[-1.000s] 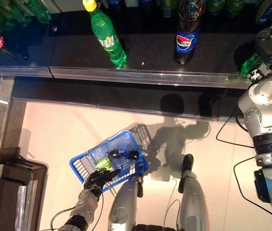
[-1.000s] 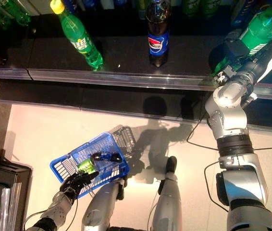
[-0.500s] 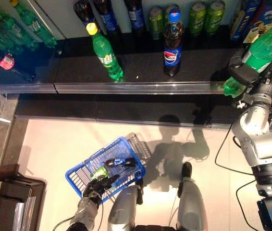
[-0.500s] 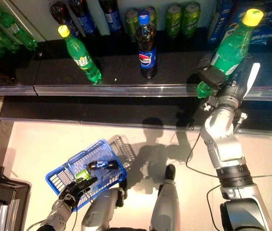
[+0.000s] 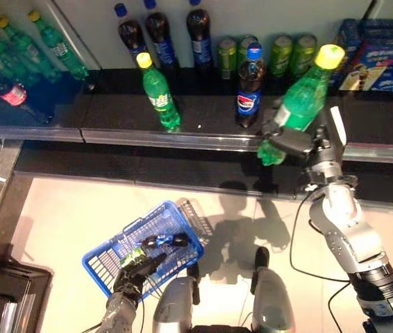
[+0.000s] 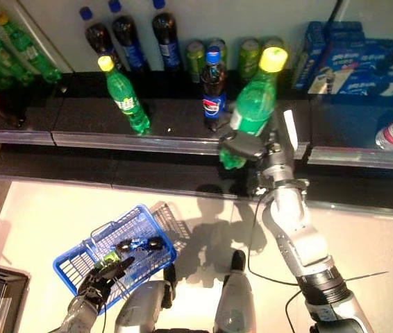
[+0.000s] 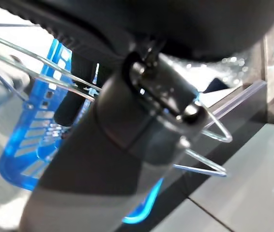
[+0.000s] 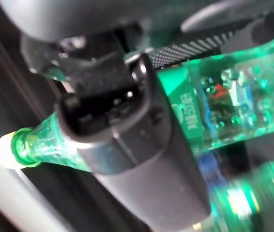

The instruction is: Pick up the drink and place into the basket.

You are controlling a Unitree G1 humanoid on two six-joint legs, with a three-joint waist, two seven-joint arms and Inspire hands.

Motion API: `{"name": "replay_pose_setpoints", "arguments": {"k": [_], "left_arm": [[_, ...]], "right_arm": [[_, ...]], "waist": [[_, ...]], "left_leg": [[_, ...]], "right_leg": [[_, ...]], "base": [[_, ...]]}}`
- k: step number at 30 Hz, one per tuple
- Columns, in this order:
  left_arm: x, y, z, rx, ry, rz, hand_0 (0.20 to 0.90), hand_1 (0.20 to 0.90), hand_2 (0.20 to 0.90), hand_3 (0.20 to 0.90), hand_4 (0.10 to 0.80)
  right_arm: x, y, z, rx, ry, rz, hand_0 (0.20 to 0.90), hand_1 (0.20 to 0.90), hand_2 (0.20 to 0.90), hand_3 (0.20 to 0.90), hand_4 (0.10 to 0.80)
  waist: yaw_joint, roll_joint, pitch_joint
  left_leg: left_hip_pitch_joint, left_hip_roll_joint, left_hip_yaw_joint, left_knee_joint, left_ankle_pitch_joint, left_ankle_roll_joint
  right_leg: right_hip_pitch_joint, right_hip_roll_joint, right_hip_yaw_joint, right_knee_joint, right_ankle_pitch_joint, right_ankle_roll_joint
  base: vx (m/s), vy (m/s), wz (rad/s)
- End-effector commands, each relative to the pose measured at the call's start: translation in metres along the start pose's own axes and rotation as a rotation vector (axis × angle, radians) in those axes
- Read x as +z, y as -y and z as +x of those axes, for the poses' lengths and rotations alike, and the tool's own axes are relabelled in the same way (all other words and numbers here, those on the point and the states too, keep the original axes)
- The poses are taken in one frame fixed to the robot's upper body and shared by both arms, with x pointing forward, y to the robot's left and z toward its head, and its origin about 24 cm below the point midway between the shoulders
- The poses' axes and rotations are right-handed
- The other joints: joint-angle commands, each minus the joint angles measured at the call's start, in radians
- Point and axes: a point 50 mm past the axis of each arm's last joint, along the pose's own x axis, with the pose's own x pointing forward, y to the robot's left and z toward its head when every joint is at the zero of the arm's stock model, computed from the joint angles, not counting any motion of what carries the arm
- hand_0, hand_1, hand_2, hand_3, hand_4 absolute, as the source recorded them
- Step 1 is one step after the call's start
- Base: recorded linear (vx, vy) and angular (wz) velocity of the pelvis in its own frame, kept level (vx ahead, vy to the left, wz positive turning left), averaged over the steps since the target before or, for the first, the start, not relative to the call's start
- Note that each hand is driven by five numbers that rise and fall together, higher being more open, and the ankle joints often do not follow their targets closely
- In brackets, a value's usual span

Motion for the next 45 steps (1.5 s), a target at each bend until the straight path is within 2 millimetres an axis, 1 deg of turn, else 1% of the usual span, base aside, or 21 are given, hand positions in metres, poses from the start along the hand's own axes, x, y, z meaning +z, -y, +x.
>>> {"name": "replay_pose_setpoints", "arguments": {"k": [1, 5, 6, 7, 10, 11, 12, 14, 17, 21, 24, 25, 30, 31, 33, 35, 36, 37, 38, 41, 45], "left_arm": [[0.053, 0.024, -0.015, -0.267, 0.299, -0.056, 0.3, 0.3, 0.3, 0.2, 0.1], [0.079, 0.056, -0.03, -0.436, 0.387, -0.042, 0.3, 0.3, 0.3, 0.2, 0.1], [0.079, 0.056, -0.03, -0.436, 0.387, -0.042, 0.3, 0.3, 0.3, 0.2, 0.1], [0.087, 0.066, -0.037, -0.495, 0.416, -0.034, 0.3, 0.3, 0.3, 0.2, 0.1], [0.098, 0.08, -0.047, -0.596, 0.454, -0.022, 0.3, 0.3, 0.3, 0.2, 0.1], [0.105, 0.091, -0.055, -0.653, 0.468, -0.019, 0.3, 0.3, 0.3, 0.2, 0.1], [0.106, 0.091, -0.056, -0.657, 0.469, -0.019, 0.3, 0.3, 0.3, 0.2, 0.1], [0.117, 0.105, -0.069, -0.742, 0.495, -0.002, 0.3, 0.3, 0.3, 0.2, 0.1], [0.126, 0.115, -0.079, -0.819, 0.507, -0.004, 0.3, 0.3, 0.3, 0.2, 0.1], [0.141, 0.134, -0.103, -0.986, 0.547, 0.023, 0.3, 0.3, 0.3, 0.2, 0.1], [0.147, 0.142, -0.113, -1.065, 0.568, 0.034, 0.3, 0.3, 0.3, 0.2, 0.1], [0.151, 0.147, -0.121, -1.128, 0.581, 0.047, 0.3, 0.3, 0.3, 0.2, 0.1], [0.156, 0.16, -0.137, -1.285, 0.574, 0.057, 0.3, 0.3, 0.3, 0.2, 0.1], [0.156, 0.166, -0.146, -1.386, 0.558, 0.053, 0.3, 0.3, 0.3, 0.2, 0.1], [0.154, 0.17, -0.151, -1.442, 0.54, 0.039, 0.3, 0.3, 0.3, 0.2, 0.1], [0.152, 0.177, -0.16, -1.541, 0.521, 0.026, 0.3, 0.3, 0.3, 0.2, 0.1], [0.151, 0.177, -0.16, -1.548, 0.52, 0.024, 0.3, 0.3, 0.3, 0.2, 0.1], [0.15, 0.179, -0.164, -1.598, 0.501, 0.012, 0.3, 0.3, 0.3, 0.2, 0.1], [0.15, 0.18, -0.165, -1.608, 0.498, 0.01, 0.3, 0.3, 0.3, 0.2, 0.1], [0.147, 0.184, -0.169, -1.679, 0.464, -0.002, 0.3, 0.3, 0.3, 0.2, 0.1], [0.132, 0.188, -0.171, -1.76, 0.3, -0.065, 0.3, 0.3, 0.3, 0.2, 0.1]], "right_arm": [[0.064, -0.033, -0.001, 0.213, 0.335, 0.134, 0.3, 0.3, 0.3, 0.2, 0.1], [0.053, -0.054, -0.004, 0.269, 0.284, 0.159, 0.3, 0.3, 0.3, 0.2, 0.1], [0.053, -0.054, -0.004, 0.269, 0.284, 0.16, 0.3, 0.3, 0.3, 0.2, 0.1], [0.052, -0.058, -0.004, 0.278, 0.282, 0.146, 0.3, 0.3, 0.3, 0.2, 0.1], [0.049, -0.066, -0.005, 0.289, 0.264, 0.144, 0.3, 0.3, 0.3, 0.2, 0.1], [0.048, -0.068, -0.005, 0.283, 0.262, 0.138, 0.3, 0.3, 0.3, 0.2, 0.1], [0.048, -0.069, -0.005, 0.284, 0.261, 0.139, 0.3, 0.3, 0.3, 0.2, 0.1], [0.048, -0.075, -0.004, 0.28, 0.265, 0.132, 0.3, 0.3, 0.3, 0.2, 0.1], [0.047, -0.08, -0.003, 0.27, 0.268, 0.117, 0.3, 0.3, 0.3, 0.2, 0.1], [0.04, -0.088, 0.002, 0.242, 0.23, 0.13, 0.3, 0.3, 0.3, 0.2, 0.1], [0.035, -0.091, 0.002, 0.23, 0.211, 0.126, 0.3, 0.3, 0.3, 0.2, 0.1], [0.031, -0.093, 0.002, 0.222, 0.2, 0.124, 0.3, 0.3, 0.3, 0.2, 0.1], [0.023, -0.098, 0.003, 0.204, 0.168, 0.12, 0.3, 0.3, 0.3, 0.2, 0.1], [0.017, -0.1, 0.003, 0.196, 0.147, 0.11, 0.3, 0.3, 0.3, 0.2, 0.1], [0.013, -0.103, 0.004, 0.192, 0.131, 0.108, 0.3, 0.3, 0.3, 0.2, 0.1], [0.003, -0.11, 0.003, 0.186, 0.09, 0.099, 0.3, 0.3, 0.3, 0.2, 0.1], [0.001, -0.111, 0.003, 0.185, 0.087, 0.099, 0.3, 0.3, 0.3, 0.2, 0.1], [-0.006, -0.113, 0.002, 0.185, 0.054, 0.097, 0.3, 0.3, 0.3, 0.2, 0.1], [-0.007, -0.113, 0.002, 0.185, 0.048, 0.096, 0.3, 0.3, 0.3, 0.2, 0.1], [-0.023, -0.12, 0.0, 0.194, -0.019, 0.091, 0.3, 0.3, 0.3, 0.2, 0.1], [-0.044, -0.133, -0.008, 0.23, -0.105, 0.065, 0.3, 0.3, 0.3, 0.2, 0.1]], "waist": [[0.022, -0.037, -0.195], [0.062, -0.038, -0.186], [0.061, -0.039, -0.186], [0.074, -0.039, -0.178], [0.095, -0.039, -0.165], [0.11, -0.04, -0.159], [0.111, -0.04, -0.159], [0.137, -0.044, -0.15], [0.157, -0.047, -0.142], [0.193, -0.05, -0.129], [0.205, -0.05, -0.127], [0.214, -0.051, -0.123], [0.228, -0.053, -0.116], [0.234, -0.054, -0.115], [0.237, -0.054, -0.116], [0.243, -0.057, -0.123], [0.244, -0.057, -0.124], [0.246, -0.058, -0.127], [0.247, -0.059, -0.128], [0.253, -0.059, -0.135], [0.264, -0.056, -0.141]], "left_leg": [[-0.046, 0.04, -0.019, 0.075, 0.07, -0.003], [-0.045, 0.031, -0.044, 0.043, 0.07, 0.0], [-0.045, 0.03, -0.044, 0.043, 0.07, 0.0], [-0.049, 0.027, -0.055, 0.036, 0.07, 0.001], [-0.055, 0.019, -0.074, 0.028, 0.069, 0.002], [-0.059, 0.014, -0.086, 0.027, 0.069, 0.003], [-0.06, 0.014, -0.087, 0.027, 0.069, 0.003], [-0.068, 0.006, -0.104, 0.032, 0.064, 0.004], [-0.075, 0.003, -0.116, 0.038, 0.061, 0.005], [-0.082, -0.004, -0.138, 0.04, 0.058, 0.006], [-0.085, -0.009, -0.147, 0.037, 0.06, 0.007], [-0.09, -0.012, -0.155, 0.037, 0.061, 0.007], [-0.105, -0.018, -0.168, 0.043, 0.063, 0.007], [-0.11, -0.02, -0.174, 0.046, 0.063, 0.007], [-0.113, -0.021, -0.176, 0.051, 0.063, 0.006], [-0.115, -0.023, -0.179, 0.057, 0.059, 0.005], [-0.115, -0.024, -0.179, 0.058, 0.059, 0.005], [-0.115, -0.025, -0.181, 0.06, 0.058, 0.004], [-0.115, -0.025, -0.181, 0.06, 0.058, 0.004], [-0.119, -0.026, -0.182, 0.065, 0.056, 0.003], [-0.124, -0.032, -0.189, 0.067, 0.056, 0.002]], "right_leg": [[0.096, 0.004, -0.015, 0.061, -0.147, -0.064], [0.109, -0.003, -0.039, 0.05, -0.143, -0.055], [0.11, -0.003, -0.039, 0.05, -0.143, -0.055], [0.11, -0.007, -0.047, 0.046, -0.138, -0.051], [0.115, -0.014, -0.06, 0.037, -0.13, -0.045], [0.118, -0.018, -0.071, 0.031, -0.126, -0.041], [0.119, -0.019, -0.072, 0.031, -0.126, -0.04], [0.123, -0.025, -0.087, 0.025, -0.121, -0.032], [0.128, -0.029, -0.099, 0.02, -0.116, -0.026], [0.144, -0.033, -0.122, 0.005, -0.107, -0.016], [0.149, -0.035, -0.132, -0.003, -0.102, -0.011], [0.153, -0.037, -0.14, -0.01, -0.098, -0.007], [0.156, -0.042, -0.153, -0.019, -0.091, -0.002], [0.157, -0.044, -0.157, -0.023, -0.087, 0.0], [0.159, -0.046, -0.159, -0.024, -0.086, 0.001], [0.166, -0.051, -0.162, -0.027, -0.086, 0.004], [0.167, -0.051, -0.162, -0.028, -0.086, 0.004], [0.171, -0.053, -0.163, -0.029, -0.086, 0.005], [0.172, -0.054, -0.164, -0.03, -0.085, 0.005], [0.178, -0.06, -0.168, -0.031, -0.087, 0.008], [0.184, -0.063, -0.174, -0.038, -0.085, 0.011]], "base": [[0.0, 0.029, 0.15], [-0.034, 0.02, 0.16], [-0.072, 0.014, 0.23], [-0.065, 0.011, 0.27], [-0.068, 0.002, 0.34], [-0.034, -0.015, 0.3], [-0.042, -0.03, 0.26], [-0.027, -0.051, 0.2], [-0.015, -0.064, 0.2], [-0.008, -0.06, 0.23], [-0.005, -0.047, 0.14], [-0.014, -0.04, 0.09], [-0.017, -0.044, 0.2], [-0.008, -0.023, 0.12], [0.009, -0.012, 0.1], [0.037, -0.003, 0.04], [0.043, -0.007, 0.06], [0.03, -0.004, 0.08], [0.036, -0.002, 0.13], [0.035, 0.005, 0.09], [0.026, 0.0, 0.04]]}}
